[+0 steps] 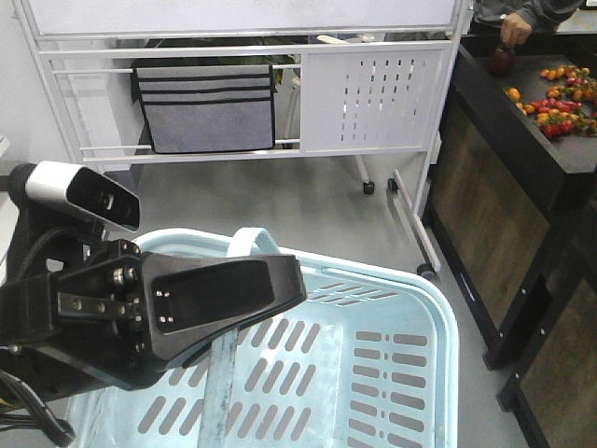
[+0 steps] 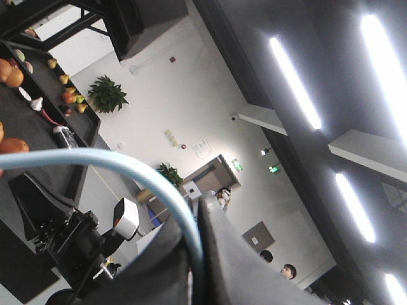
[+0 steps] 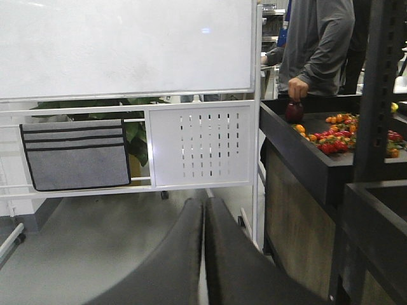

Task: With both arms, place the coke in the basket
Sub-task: 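Turn the base away from the shelf while holding the basket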

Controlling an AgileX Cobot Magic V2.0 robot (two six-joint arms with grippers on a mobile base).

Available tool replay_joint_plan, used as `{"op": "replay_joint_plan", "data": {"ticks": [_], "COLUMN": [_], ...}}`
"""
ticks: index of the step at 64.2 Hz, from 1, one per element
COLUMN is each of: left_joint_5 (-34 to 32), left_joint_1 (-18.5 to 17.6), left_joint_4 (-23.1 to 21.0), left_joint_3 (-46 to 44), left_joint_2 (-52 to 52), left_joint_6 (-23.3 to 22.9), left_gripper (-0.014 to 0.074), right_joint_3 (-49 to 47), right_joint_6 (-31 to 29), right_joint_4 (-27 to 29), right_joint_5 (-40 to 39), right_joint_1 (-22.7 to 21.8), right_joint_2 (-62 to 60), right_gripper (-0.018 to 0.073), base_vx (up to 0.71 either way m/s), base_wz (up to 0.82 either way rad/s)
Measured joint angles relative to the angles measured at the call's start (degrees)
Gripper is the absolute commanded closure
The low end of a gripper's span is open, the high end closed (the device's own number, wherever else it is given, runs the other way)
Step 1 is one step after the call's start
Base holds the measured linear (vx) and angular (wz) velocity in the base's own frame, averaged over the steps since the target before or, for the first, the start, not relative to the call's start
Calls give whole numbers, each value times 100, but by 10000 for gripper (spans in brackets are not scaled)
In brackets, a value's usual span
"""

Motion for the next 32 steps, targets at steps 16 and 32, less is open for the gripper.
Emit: {"op": "replay_joint_plan", "data": {"ticks": [16,32], "left_joint_5": [0,0], "left_joint_1": [0,0], "left_joint_4": [5,5], "left_joint_3": [0,0], "left_joint_2": [0,0], "left_joint_6": [0,0], "left_gripper": [604,604], "right_joint_3": [0,0], "right_joint_6": [0,0], "right_joint_4": [0,0], "right_joint_5": [0,0], "right_joint_1": [0,0], "right_joint_2": [0,0], "right_gripper": [564,564], "base_vx": [32,32], "base_wz": [4,-2]}}
